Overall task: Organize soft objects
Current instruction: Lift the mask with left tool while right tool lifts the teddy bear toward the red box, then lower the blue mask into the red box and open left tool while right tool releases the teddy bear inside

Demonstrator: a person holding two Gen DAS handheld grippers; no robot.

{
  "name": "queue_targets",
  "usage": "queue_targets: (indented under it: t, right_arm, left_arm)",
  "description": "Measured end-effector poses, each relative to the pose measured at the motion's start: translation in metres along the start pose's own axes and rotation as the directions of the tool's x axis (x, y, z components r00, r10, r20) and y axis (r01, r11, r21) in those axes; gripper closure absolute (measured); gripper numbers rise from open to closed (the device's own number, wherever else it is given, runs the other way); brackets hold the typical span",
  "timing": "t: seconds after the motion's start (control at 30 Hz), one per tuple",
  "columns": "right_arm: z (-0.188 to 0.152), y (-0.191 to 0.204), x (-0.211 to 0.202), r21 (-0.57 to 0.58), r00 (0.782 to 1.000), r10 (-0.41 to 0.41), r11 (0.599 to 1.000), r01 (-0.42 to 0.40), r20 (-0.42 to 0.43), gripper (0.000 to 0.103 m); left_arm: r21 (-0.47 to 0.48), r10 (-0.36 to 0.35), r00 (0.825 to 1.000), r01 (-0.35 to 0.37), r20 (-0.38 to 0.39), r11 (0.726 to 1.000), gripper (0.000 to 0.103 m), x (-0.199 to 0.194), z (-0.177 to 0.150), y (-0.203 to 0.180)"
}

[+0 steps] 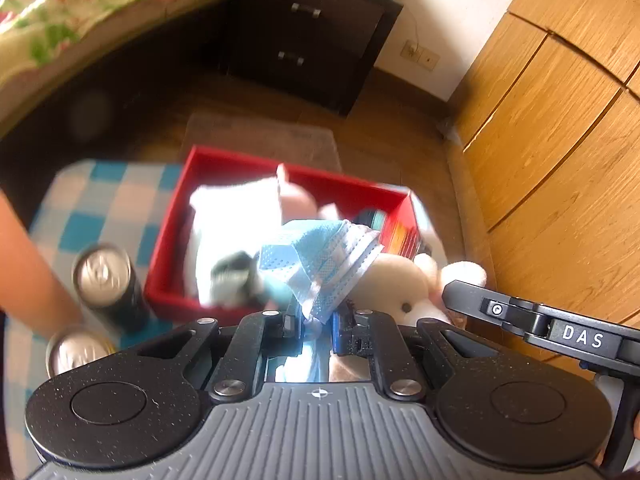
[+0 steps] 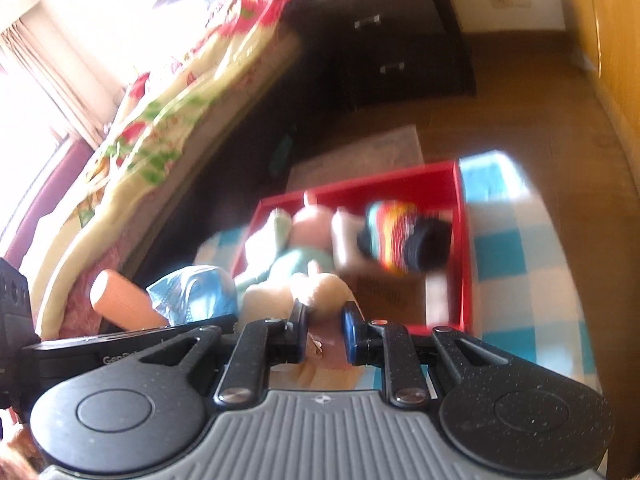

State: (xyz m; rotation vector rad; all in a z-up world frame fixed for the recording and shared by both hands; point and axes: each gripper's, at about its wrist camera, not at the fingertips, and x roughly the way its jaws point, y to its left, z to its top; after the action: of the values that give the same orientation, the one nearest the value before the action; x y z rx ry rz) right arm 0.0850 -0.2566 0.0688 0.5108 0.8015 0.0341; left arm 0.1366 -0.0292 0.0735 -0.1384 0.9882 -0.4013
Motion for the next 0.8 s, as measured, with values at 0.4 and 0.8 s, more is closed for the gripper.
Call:
queue_targets:
  t: [0.4,0.8]
  right_arm:
    - [0.044,0.005,-0.003,-0.023,0.993,-0.035,0.999,0.038,0.109,0.103]
    - [0.067,0.0,0.024,-0.071,0.984,-0.142,0.986,0.15,0.111,0.103]
  left_arm:
    - [0.034,0.036,0.999,-0.037,0.032,0.999,0.093,0.016,0.042,-0.013]
    - [0.057,0.11,0.994,-0.11,0.004,0.992,0.092,0.049,0.066,-0.015]
